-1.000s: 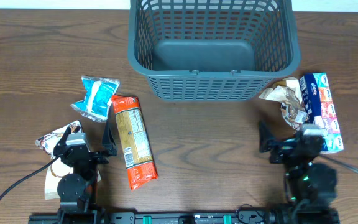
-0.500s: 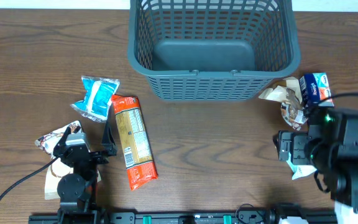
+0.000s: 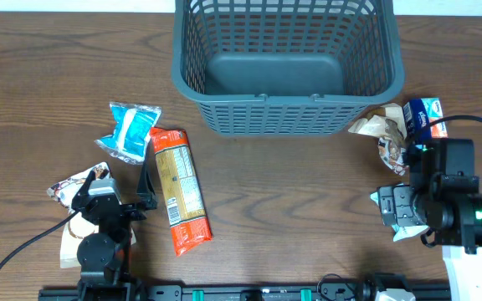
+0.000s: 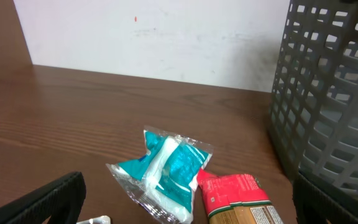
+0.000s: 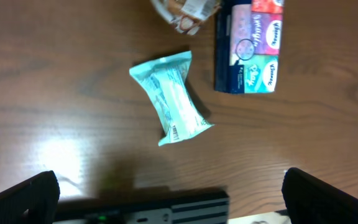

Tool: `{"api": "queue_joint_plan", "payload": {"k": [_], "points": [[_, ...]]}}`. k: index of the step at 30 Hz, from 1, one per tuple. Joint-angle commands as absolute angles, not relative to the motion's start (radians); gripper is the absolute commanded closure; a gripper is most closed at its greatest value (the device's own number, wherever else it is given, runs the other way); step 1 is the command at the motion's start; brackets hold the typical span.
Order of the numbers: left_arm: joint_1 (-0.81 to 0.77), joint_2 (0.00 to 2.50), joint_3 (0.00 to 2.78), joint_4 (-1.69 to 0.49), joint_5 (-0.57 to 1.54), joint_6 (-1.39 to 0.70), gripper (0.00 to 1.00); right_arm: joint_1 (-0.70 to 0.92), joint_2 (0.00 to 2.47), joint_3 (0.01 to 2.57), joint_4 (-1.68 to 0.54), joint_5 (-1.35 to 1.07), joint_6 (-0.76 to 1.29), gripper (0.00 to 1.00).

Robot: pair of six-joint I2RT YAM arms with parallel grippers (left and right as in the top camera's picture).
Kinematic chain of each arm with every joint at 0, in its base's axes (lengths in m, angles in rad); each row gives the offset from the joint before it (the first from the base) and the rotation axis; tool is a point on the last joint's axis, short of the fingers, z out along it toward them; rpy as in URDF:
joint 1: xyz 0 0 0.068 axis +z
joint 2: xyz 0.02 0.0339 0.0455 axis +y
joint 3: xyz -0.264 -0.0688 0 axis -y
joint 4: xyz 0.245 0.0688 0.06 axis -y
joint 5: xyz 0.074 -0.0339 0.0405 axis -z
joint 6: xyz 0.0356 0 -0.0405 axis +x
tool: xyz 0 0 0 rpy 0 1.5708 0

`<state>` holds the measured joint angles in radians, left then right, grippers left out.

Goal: Pack container
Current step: 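Move the right gripper down over the small teal wipe pack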

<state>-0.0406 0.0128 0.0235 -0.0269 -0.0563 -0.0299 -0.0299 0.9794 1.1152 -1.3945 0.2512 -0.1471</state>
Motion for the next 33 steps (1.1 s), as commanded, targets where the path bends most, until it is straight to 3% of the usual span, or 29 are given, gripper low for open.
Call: {"api": "queue_joint_plan", "payload": {"k": [1, 7, 14, 27, 33], "points": [[-0.036, 0.006, 0.004, -0.067, -0.083, -0.043, 0.01, -0.04, 1.01, 1.108, -1.391, 0.147, -0.34, 0.01], [-0.036, 0.006, 0.004, -0.067, -0.083, -0.043, 0.01, -0.039, 1.076, 1.108, -1.309, 0.017, -0.303, 0.01], [-0.036, 0.006, 0.004, -0.067, -0.083, -0.043, 0.01, -0.052, 1.09, 1.108, -1.2, 0.027, -0.311, 0.01], [-0.036, 0.006, 0.004, -0.067, -0.083, -0.043, 0.01, -0.309, 1.229, 0.974, -1.104, 0.078, -0.333, 0.01], [-0.036, 0.006, 0.004, -0.067, -0.083, -0.043, 0.01, -0.329, 1.231, 0.905, -1.029, 0.058, -0.541, 0.01]]}}
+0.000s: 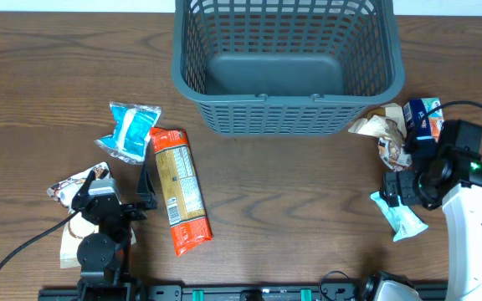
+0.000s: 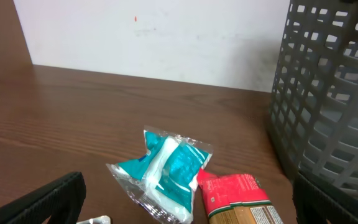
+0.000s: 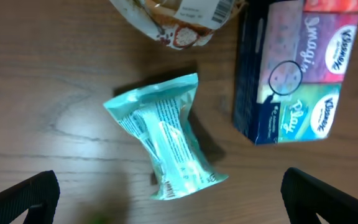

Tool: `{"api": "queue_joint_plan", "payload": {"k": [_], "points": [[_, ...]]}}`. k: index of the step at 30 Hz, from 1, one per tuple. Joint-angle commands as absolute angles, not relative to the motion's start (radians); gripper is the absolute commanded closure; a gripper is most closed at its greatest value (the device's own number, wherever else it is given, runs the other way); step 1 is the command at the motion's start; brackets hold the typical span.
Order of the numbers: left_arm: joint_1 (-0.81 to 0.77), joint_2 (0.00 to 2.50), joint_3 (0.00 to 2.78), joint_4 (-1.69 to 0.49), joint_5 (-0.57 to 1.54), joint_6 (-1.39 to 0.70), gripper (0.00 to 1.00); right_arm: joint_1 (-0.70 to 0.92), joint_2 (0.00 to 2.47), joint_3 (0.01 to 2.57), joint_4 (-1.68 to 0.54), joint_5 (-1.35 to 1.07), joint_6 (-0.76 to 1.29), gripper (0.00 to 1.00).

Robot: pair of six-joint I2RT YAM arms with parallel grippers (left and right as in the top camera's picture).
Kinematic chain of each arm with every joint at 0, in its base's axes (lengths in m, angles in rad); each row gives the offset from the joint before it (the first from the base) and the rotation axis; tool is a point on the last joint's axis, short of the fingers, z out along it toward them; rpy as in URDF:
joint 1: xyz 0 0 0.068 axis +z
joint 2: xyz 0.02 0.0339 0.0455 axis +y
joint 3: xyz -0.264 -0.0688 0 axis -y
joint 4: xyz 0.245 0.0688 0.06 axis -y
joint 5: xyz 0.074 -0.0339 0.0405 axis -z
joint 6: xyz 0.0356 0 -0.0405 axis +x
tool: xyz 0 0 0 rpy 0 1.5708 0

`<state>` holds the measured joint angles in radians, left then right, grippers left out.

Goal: Pack container
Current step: 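Move the right gripper down over the small teal wipe pack, then close the right gripper on the teal wipe pack and lift it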

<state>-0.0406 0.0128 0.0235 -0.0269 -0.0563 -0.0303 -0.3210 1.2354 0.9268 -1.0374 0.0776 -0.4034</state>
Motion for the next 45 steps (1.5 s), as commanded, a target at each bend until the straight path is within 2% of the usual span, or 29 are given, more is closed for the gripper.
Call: {"api": "queue_joint_plan", "payload": {"k": [1, 7, 26, 34, 41, 43, 45], "points": [[-0.036, 0.006, 0.004, -0.067, -0.083, -0.043, 0.01, -0.329, 1.231, 0.898, -1.03, 0.039, -0.577, 0.01], [-0.036, 0.006, 0.004, -0.067, -0.083, -0.043, 0.01, -0.332, 1.246, 0.831, -1.012, 0.038, -0.731, 0.01], [-0.036, 0.006, 0.004, -0.067, -0.083, -0.043, 0.01, -0.393, 1.47, 0.685, -0.671, 0.056, -0.739, 0.02], [-0.036, 0.006, 0.004, -0.067, -0.083, -0.043, 0.01, -0.412, 1.565, 0.684, -0.614, 0.056, -0.739, 0.05], [-0.036, 0.006, 0.004, -0.067, -0.083, -0.043, 0.01, -0.414, 1.571, 0.684, -0.601, 0.056, -0.72, 0.13], [-0.036, 0.006, 0.004, -0.067, -0.083, -0.043, 0.01, -0.414, 1.571, 0.685, -0.601, 0.056, -0.711, 0.11], [-0.036, 0.006, 0.004, -0.067, -0.083, -0.043, 0.01, -0.414, 1.57, 0.685, -0.601, 0.056, -0.711, 0.04]]}}
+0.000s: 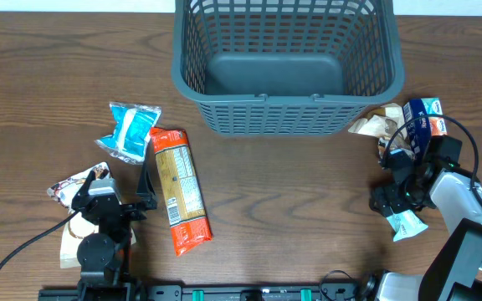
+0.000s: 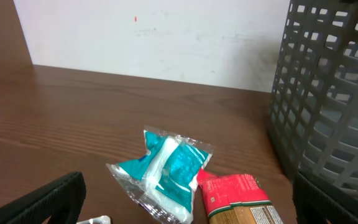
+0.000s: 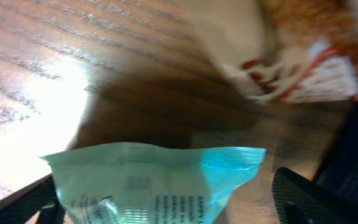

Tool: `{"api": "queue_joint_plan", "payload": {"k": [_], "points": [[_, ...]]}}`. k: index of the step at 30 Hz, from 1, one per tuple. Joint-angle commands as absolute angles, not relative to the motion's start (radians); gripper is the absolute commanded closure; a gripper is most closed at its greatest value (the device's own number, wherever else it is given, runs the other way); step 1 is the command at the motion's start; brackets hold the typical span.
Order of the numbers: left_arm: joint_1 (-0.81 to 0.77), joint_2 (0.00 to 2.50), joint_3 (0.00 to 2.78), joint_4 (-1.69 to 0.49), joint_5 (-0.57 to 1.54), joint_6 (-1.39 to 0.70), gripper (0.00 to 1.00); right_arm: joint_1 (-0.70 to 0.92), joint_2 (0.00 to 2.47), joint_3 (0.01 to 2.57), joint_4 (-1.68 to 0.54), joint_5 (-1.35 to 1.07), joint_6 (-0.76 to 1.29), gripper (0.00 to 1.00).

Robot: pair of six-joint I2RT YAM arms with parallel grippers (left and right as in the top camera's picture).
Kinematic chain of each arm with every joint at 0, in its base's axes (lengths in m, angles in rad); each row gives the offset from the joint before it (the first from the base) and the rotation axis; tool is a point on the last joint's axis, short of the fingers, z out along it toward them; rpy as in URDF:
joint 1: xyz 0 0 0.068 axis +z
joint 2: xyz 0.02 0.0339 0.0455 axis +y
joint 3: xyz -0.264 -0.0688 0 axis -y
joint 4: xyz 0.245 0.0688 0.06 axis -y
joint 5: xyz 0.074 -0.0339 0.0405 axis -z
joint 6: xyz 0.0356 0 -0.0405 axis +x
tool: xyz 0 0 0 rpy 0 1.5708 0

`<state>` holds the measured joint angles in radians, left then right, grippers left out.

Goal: Pack container
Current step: 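Close the right gripper on the teal wipe pack and lift it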

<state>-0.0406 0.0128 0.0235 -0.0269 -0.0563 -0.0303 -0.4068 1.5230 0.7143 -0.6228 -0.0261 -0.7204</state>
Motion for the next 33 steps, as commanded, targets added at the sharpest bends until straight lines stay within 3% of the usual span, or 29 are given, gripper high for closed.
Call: {"api": "queue_joint_plan", "payload": {"k": [1, 19, 33], "points": [[-0.036, 0.006, 0.004, -0.067, -0.083, -0.043, 0.01, -0.414, 1.57, 0.685, -0.601, 0.063, -0.712, 0.01], [-0.036, 0.006, 0.004, -0.067, -0.083, -0.043, 0.01, -0.434, 1.361, 0.707, -0.738, 0.101, -0.723, 0.01], [-0.036, 0.006, 0.004, -0.067, -0.083, -0.043, 0.01, -0.432, 1.352, 0.611, -0.703, 0.056, -0.725, 0.04]]}}
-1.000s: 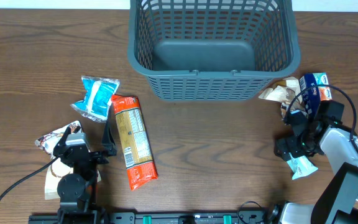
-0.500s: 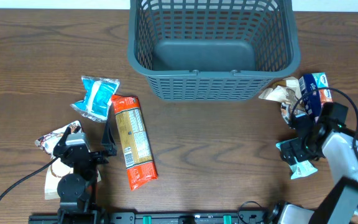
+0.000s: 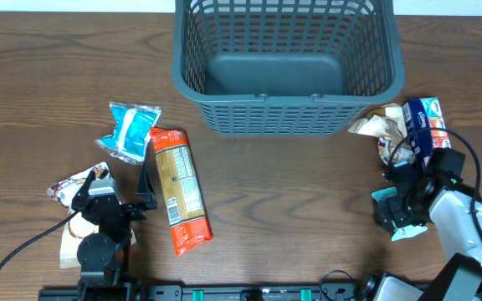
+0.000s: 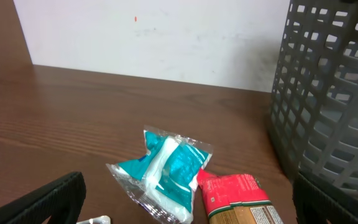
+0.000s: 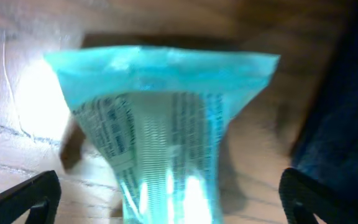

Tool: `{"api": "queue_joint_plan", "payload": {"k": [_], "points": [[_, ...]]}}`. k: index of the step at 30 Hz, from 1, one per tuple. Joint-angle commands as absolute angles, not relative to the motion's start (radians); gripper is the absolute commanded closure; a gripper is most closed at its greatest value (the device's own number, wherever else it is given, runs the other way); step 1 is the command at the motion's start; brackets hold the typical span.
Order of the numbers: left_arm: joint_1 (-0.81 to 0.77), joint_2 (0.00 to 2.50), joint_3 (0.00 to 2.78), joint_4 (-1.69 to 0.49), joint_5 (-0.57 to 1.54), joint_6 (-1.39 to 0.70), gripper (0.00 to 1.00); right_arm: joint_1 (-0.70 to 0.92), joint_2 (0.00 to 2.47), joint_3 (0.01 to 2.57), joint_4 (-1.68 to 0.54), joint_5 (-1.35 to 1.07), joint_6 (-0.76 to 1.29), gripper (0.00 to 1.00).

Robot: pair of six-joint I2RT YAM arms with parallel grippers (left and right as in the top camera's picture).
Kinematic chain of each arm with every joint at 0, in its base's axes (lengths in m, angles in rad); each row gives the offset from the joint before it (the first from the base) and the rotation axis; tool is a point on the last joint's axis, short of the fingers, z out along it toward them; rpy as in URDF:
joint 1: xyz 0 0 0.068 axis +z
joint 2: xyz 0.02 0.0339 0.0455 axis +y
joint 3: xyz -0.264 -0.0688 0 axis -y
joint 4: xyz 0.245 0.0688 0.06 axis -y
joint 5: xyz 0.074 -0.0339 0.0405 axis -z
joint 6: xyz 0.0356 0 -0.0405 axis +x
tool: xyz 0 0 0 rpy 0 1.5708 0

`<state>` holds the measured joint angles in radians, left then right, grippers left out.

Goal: Pack container
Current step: 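Close the right gripper on the teal wipe pack and lift it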

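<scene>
An empty grey basket (image 3: 287, 102) stands at the table's far middle. My right gripper (image 3: 394, 211) is low over a light teal packet (image 5: 166, 130) at the right; it is open, with its fingers (image 5: 20, 199) wide apart on either side of the packet. A dark tissue pack (image 3: 425, 121) and a crumpled brown wrapper (image 3: 376, 125) lie just beyond the packet. My left gripper (image 4: 185, 214) rests open at the left front. It faces a blue-teal packet (image 4: 166, 174) and a long red and orange package (image 3: 178, 191).
A brown and white wrapper (image 3: 74, 182) lies at the far left, beside the left arm. The basket wall (image 4: 328, 106) rises at the right of the left wrist view. The tissue pack's dark side (image 5: 347, 93) is close to the right finger.
My right gripper has shifted toward the near edge, from the teal packet's far end by the brown wrapper to astride the packet. The packet now fills the gap between the fingers. The left arm has not moved.
My right gripper was open high over the teal packet and the tissue pack. Then it was closer above them, then down near the table at the packet's far end. Now its open fingers stand on either side of the packet. The left arm has stayed still.
</scene>
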<state>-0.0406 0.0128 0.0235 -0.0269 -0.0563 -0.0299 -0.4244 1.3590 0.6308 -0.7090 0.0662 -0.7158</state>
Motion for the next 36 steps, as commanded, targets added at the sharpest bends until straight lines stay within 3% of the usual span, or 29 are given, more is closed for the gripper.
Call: {"api": "queue_joint_plan", "payload": {"k": [1, 9, 16, 19, 23, 25, 27, 36], "points": [[-0.036, 0.006, 0.004, -0.067, -0.083, -0.043, 0.01, -0.432, 1.353, 0.608, -0.698, 0.056, -0.723, 0.06], [-0.036, 0.006, 0.004, -0.067, -0.083, -0.043, 0.01, -0.432, 1.353, 0.599, -0.668, 0.056, -0.722, 0.19], [-0.036, 0.006, 0.004, -0.067, -0.083, -0.043, 0.01, -0.432, 1.353, 0.599, -0.65, 0.039, -0.719, 0.49], [-0.036, 0.006, 0.004, -0.067, -0.083, -0.043, 0.01, -0.432, 1.353, 0.599, -0.644, 0.025, -0.719, 0.71], [-0.036, 0.006, 0.004, -0.067, -0.083, -0.043, 0.01, -0.432, 1.353, 0.599, -0.636, 0.01, -0.718, 0.76], [-0.036, 0.006, 0.004, -0.067, -0.083, -0.043, 0.01, -0.432, 1.353, 0.599, -0.629, 0.01, -0.711, 0.83], [-0.036, 0.006, 0.004, -0.067, -0.083, -0.043, 0.01, -0.432, 1.353, 0.599, -0.617, 0.009, -0.683, 0.99], [-0.036, 0.006, 0.004, -0.067, -0.083, -0.043, 0.02, -0.425, 1.35, 0.643, -0.537, -0.061, -0.489, 0.99]]}}
